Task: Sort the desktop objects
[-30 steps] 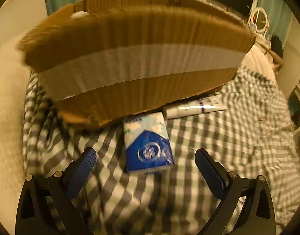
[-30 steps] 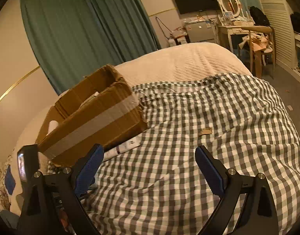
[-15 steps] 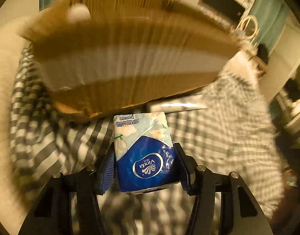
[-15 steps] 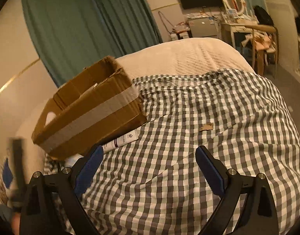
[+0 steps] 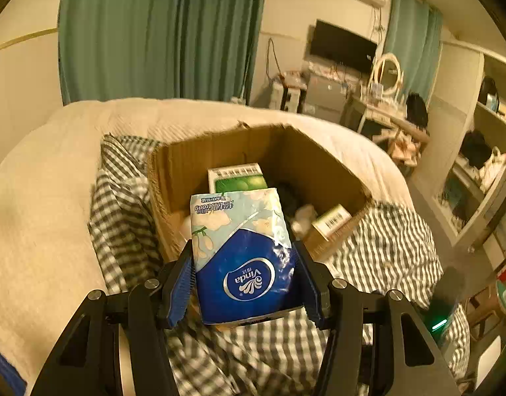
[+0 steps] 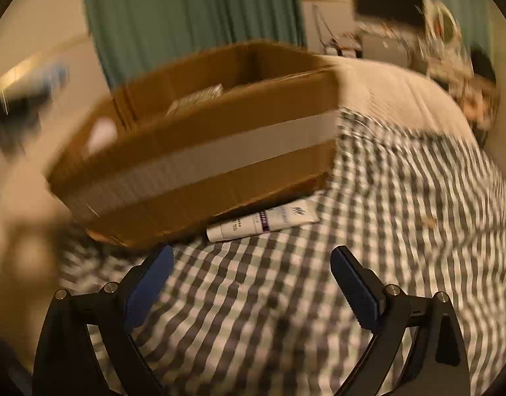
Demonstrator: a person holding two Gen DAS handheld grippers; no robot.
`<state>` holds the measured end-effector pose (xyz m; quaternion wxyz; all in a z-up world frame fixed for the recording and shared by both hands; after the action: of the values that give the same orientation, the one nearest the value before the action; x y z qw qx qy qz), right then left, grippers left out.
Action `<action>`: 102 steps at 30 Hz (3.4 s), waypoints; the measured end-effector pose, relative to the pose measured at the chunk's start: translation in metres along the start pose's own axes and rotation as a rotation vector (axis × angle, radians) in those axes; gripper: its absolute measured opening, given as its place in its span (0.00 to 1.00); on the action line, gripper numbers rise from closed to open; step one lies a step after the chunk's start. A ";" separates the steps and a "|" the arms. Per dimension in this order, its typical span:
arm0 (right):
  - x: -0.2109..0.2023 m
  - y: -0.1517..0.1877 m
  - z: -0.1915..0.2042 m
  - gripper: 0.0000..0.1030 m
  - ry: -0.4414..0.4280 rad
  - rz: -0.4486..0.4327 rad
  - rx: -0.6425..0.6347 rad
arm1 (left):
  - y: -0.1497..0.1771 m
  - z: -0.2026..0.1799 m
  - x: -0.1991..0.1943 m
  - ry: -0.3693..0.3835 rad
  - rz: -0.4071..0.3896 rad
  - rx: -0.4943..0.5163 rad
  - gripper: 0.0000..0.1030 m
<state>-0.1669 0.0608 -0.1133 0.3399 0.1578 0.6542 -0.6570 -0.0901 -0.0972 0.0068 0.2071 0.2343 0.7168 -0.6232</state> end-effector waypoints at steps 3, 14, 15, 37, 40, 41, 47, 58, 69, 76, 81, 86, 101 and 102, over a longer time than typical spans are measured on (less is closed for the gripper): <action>0.036 0.002 0.021 0.93 0.090 0.035 -0.113 | 0.013 0.022 0.010 0.061 0.031 -0.080 0.55; 0.082 0.012 -0.019 0.95 0.299 0.132 0.010 | 0.024 0.030 0.023 0.092 0.083 -0.119 0.55; 0.075 0.015 -0.030 0.95 0.314 0.129 0.049 | 0.023 0.029 0.022 0.094 0.083 -0.117 0.56; 0.074 0.004 -0.071 0.25 0.180 0.124 0.271 | 0.023 0.008 0.036 0.080 0.057 -0.043 0.56; 0.060 0.008 -0.080 0.23 0.152 0.135 0.293 | 0.022 0.009 0.038 0.083 0.058 -0.051 0.56; 0.055 0.009 -0.081 0.23 0.156 0.131 0.293 | 0.022 0.009 0.037 0.083 0.058 -0.049 0.56; -0.011 -0.002 -0.084 0.23 0.150 0.028 0.318 | 0.015 0.011 0.036 0.103 0.028 -0.065 0.54; -0.060 -0.135 0.005 0.23 -0.021 -0.158 0.116 | -0.027 0.017 0.042 0.218 -0.040 -0.123 0.38; -0.054 -0.140 0.050 0.80 -0.117 -0.192 0.026 | -0.045 0.071 0.035 0.211 -0.086 -0.244 0.89; -0.060 -0.085 0.122 0.80 -0.206 -0.098 -0.364 | -0.030 0.090 0.032 -0.066 -0.012 -0.151 0.91; -0.018 -0.098 0.115 0.78 0.133 -0.075 -0.474 | -0.021 0.099 0.033 -0.082 0.011 -0.202 0.91; -0.042 -0.117 0.064 0.83 0.079 -0.092 -0.202 | -0.018 0.083 0.028 -0.036 -0.004 -0.186 0.94; -0.146 -0.040 -0.047 1.00 0.100 -0.204 0.089 | 0.013 -0.023 -0.016 -0.081 -0.068 0.027 1.00; -0.140 -0.037 -0.053 1.00 0.108 -0.204 0.097 | 0.015 -0.029 -0.015 -0.103 -0.075 0.051 1.00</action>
<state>-0.1031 0.1423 0.0010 0.2276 0.1421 0.6518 -0.7094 -0.0690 -0.0679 0.0075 0.2142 0.1804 0.6975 -0.6597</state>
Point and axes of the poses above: each gripper's, at about its wrist camera, not at the fingertips, and x roughly the way its jaws point, z to its left, y to its underside, the point moved 4 cm from there along x, roughly the way its jaws point, and after that the axes turned 3 degrees about -z, right-handed, at the moved point
